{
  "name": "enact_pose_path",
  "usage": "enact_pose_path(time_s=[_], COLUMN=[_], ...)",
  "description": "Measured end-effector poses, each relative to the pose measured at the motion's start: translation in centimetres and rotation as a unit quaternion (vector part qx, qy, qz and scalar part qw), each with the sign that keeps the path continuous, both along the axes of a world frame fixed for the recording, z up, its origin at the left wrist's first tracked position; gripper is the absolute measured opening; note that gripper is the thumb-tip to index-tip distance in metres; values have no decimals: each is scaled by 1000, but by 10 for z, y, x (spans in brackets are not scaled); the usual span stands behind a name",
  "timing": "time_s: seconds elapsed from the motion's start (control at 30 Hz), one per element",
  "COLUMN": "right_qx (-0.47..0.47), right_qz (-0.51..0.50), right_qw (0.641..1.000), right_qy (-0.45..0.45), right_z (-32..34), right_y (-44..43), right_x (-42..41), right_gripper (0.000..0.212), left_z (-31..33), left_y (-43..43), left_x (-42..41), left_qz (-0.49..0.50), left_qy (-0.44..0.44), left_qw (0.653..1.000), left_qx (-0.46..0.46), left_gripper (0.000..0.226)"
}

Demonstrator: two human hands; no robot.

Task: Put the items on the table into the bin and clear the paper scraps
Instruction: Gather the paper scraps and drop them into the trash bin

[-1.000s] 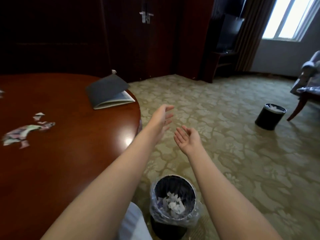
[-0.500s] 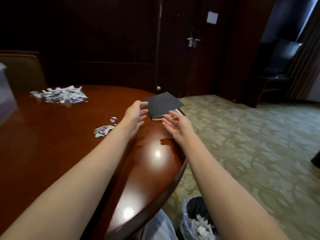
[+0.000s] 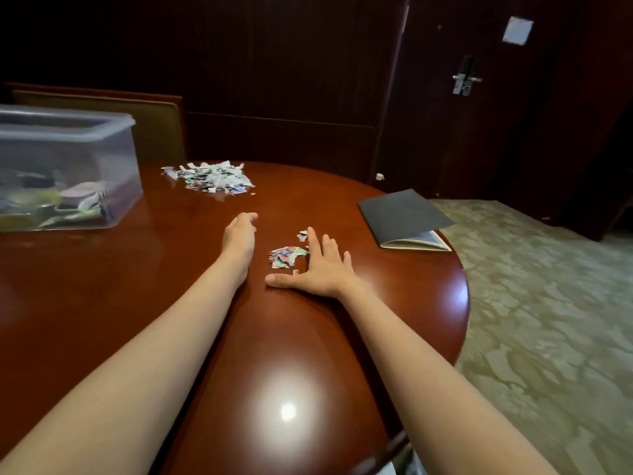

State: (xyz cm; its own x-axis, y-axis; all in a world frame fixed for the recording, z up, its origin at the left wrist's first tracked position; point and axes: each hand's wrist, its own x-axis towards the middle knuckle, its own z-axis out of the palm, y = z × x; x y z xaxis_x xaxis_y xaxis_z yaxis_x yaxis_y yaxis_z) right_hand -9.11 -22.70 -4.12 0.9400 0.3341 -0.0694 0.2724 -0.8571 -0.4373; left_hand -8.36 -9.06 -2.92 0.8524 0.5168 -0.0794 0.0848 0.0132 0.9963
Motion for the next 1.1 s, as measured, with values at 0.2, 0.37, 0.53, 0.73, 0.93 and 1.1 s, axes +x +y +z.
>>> enact_pose_path(time_s=[0.2,0.37,0.53,0.73,0.93,1.1], right_qx=[-23,-50,-64,-35,-2,-7], right_qz=[-30,33,78,94,70,106], right_qw=[999,997,993,993,994,992], right_qy=[-28,-56,-65,-68,-82,-72], right_z=[-4,-5,-5,-7,-8,-3], right_y=[28,51,87,133,160,179], right_x=[45,90,142,203,242,271], right_gripper=[114,93,81,84,83,83], left_z=[-5,-8,-7,-3,2,7], left_y=[23,45,76,120,150,162], left_x=[27,58,96,141,168,174], left_qz=[19,46,70,106,122,102], left_qy=[-10,-15,-5,23,66,94], left_qw=[999,998,997,994,990,980], left_qx=[-33,-34,-29,-7,10,144], left_gripper=[42,41,39,40,39,37])
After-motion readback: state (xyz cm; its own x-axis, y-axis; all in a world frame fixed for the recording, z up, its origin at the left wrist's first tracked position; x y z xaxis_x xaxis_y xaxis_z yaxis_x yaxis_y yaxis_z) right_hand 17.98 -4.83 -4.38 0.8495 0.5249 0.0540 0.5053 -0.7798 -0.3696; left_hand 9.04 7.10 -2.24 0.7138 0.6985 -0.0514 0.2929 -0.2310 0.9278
